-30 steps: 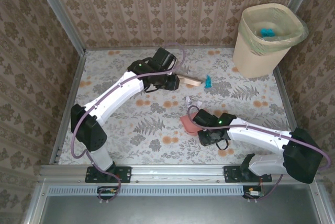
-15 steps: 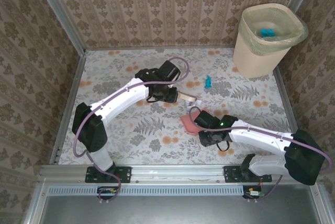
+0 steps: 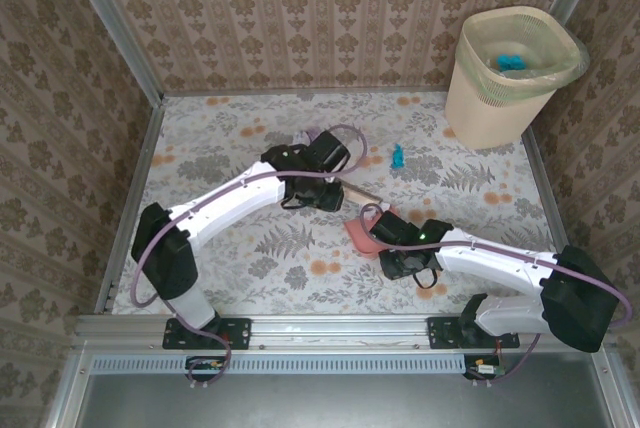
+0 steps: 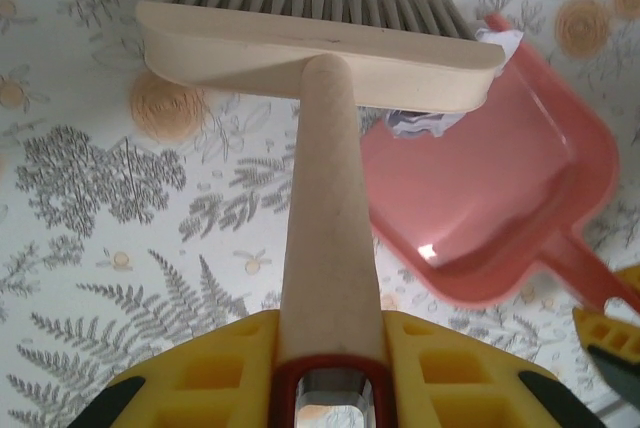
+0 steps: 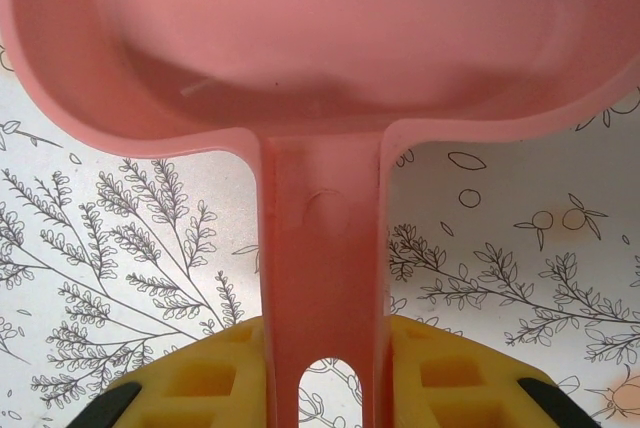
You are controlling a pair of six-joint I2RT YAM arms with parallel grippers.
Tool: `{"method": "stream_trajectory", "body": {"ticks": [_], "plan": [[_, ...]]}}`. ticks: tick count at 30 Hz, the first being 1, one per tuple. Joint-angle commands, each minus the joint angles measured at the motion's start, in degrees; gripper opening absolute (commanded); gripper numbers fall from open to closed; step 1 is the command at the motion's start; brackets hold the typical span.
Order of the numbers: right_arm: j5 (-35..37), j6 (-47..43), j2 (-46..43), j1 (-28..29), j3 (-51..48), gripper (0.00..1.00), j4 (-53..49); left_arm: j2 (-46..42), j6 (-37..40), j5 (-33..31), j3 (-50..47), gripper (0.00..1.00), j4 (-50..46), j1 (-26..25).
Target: Sweep away the paper scraps from the table
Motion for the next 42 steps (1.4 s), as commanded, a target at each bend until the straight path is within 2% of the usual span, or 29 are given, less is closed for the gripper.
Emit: {"method": "stream_trajectory", "body": {"ticks": [1, 4, 14, 18, 24, 28, 35, 39, 42], "plan": [[0.37, 1.22, 0.67, -0.57, -0.86, 0.00, -2.48, -4.33, -1.24, 0.50, -3.46, 0.00, -0.25, -2.03], [0.37, 1.32, 0.59, -0.75, -0.86, 0.00, -2.44, -6.90, -1.83, 0.84, -6.94, 0.00, 0.64, -3.31], [0.41, 1.29, 0.76, -0.94, -0.84, 0.00, -2.63, -13.55, -0.72, 7.54, -12.96, 0.00, 2.82, -4.20], [0.33, 1.37, 0.50, -0.96, -0.95, 0.00, -2.63, -16.63, -0.85, 7.30, -14.16, 0.00, 4.93, -4.16], [0.46, 1.56, -0.03, -1.01, -1.10, 0.00, -2.62, -20.67, -1.13, 4.33, -15.21, 0.00, 5.97, -3.15], [0.72, 1.57, -0.40, -0.94, -1.13, 0.00, -2.57, -22.99, -2.06, 0.56, -14.89, 0.00, 5.38, -0.74], [0.90, 1.47, -0.56, -1.12, -1.04, 0.00, -2.70, -27.28, -6.67, -11.06, -12.49, 0.00, 8.85, 4.85], [0.73, 1.37, -0.98, -1.38, -1.12, 0.00, -2.54, -27.57, -10.14, -10.85, -11.32, 0.00, 15.39, 9.75], [1.38, 1.64, -1.58, -1.39, -1.30, 0.00, -2.58, -24.85, -9.98, -9.61, -7.02, 0.00, 18.71, 11.55]]}}
